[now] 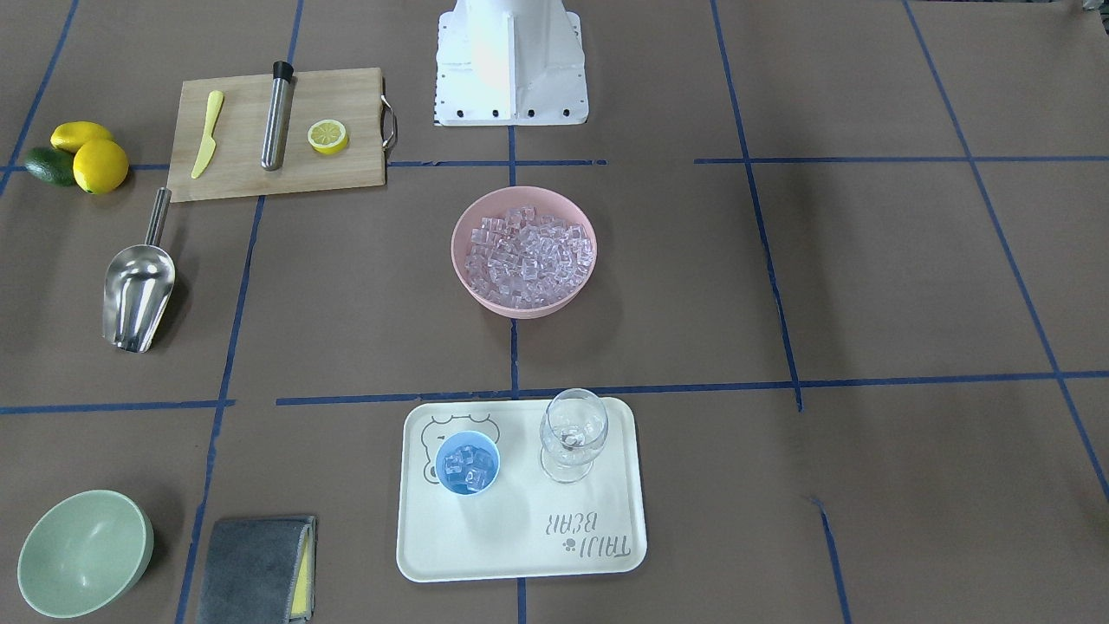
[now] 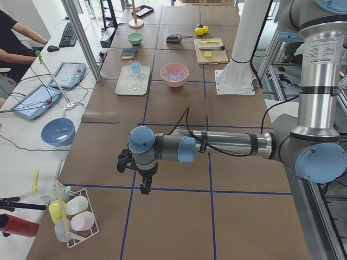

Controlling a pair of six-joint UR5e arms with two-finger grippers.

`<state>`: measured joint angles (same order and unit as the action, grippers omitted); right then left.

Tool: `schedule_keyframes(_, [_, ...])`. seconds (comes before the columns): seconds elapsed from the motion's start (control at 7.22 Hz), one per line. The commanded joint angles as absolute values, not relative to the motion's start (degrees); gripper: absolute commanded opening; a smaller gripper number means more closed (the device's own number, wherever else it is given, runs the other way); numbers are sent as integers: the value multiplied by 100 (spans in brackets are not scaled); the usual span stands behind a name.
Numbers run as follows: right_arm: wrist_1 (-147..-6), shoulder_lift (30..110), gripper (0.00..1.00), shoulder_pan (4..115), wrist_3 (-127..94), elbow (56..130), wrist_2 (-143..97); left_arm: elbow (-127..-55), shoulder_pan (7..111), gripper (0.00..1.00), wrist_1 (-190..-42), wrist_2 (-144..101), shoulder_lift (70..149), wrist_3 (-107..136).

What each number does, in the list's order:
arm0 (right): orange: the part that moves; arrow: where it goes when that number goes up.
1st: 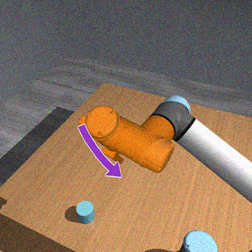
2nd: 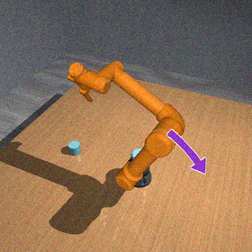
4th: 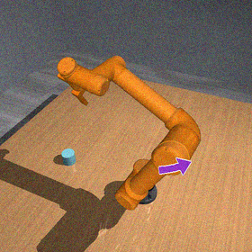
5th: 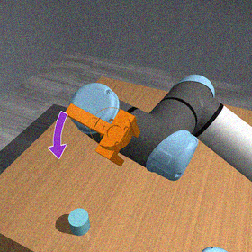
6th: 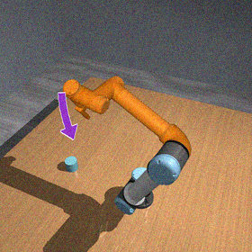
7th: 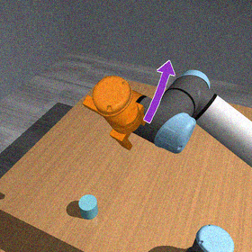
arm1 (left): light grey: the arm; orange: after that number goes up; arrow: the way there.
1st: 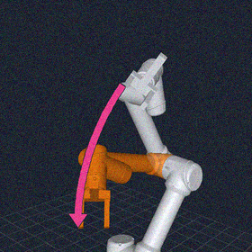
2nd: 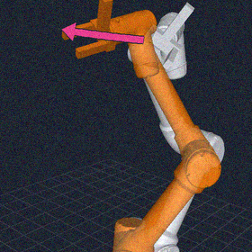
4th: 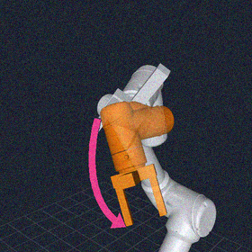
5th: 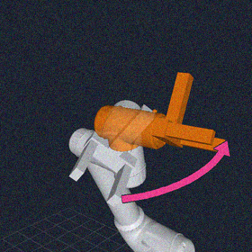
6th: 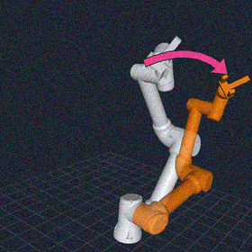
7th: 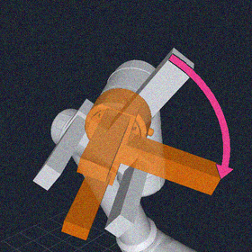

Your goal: Put ice in cup with scoop

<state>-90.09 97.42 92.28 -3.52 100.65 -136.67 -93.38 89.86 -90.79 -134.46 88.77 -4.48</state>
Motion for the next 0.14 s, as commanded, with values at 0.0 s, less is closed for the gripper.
schedule_keyframes(0.0, [-9009,9721,100,9229,-360,10063,-13667,-9334,8982,100,-9088,-13447,8894,-448])
